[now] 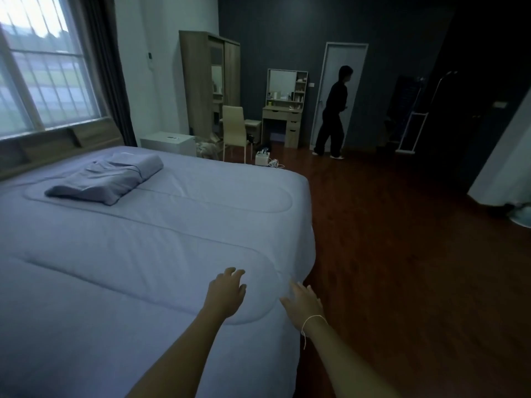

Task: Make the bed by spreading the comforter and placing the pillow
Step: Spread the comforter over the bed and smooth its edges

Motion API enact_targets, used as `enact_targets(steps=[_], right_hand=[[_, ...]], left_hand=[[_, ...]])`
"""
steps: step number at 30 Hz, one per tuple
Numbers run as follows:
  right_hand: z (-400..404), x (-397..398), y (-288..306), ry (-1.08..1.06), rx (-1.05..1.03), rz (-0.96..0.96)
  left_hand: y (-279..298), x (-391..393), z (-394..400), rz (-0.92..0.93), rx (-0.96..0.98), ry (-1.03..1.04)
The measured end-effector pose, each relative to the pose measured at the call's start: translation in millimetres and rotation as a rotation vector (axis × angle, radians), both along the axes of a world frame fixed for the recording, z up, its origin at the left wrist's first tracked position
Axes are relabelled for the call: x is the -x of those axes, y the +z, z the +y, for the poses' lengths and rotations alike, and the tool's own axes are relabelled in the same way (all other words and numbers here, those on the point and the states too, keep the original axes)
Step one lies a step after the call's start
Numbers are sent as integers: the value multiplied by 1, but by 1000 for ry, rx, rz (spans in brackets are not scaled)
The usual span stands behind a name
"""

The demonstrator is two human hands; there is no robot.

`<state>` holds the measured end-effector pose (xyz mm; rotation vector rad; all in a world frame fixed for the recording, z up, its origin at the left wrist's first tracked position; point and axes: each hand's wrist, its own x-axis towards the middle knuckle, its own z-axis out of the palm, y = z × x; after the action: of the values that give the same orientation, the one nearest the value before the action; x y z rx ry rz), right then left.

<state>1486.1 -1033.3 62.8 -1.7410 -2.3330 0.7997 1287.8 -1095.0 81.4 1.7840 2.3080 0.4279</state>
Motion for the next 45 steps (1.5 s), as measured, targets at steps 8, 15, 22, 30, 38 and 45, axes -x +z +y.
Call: enact_targets(steps=[8,15,22,30,38,45], right_hand=[[131,-53,10,100,-22,41],[242,-117,23,181,-13,61],[338,-137,27,197,-27,108],[494,-110,16,213,-36,68],[685,-77,36,170,-84,103],[846,-63,13,130,-61,78]], left_hand=[[6,-62,102,-1,-14,104],[19,-132,204,-16,-48,196],[16,-148,285,20,-40,217],[-16,-116,432,-12,-23,276],[-24,-83,623,-36,-39,263],[-37,-63,793,-2,-22,226]])
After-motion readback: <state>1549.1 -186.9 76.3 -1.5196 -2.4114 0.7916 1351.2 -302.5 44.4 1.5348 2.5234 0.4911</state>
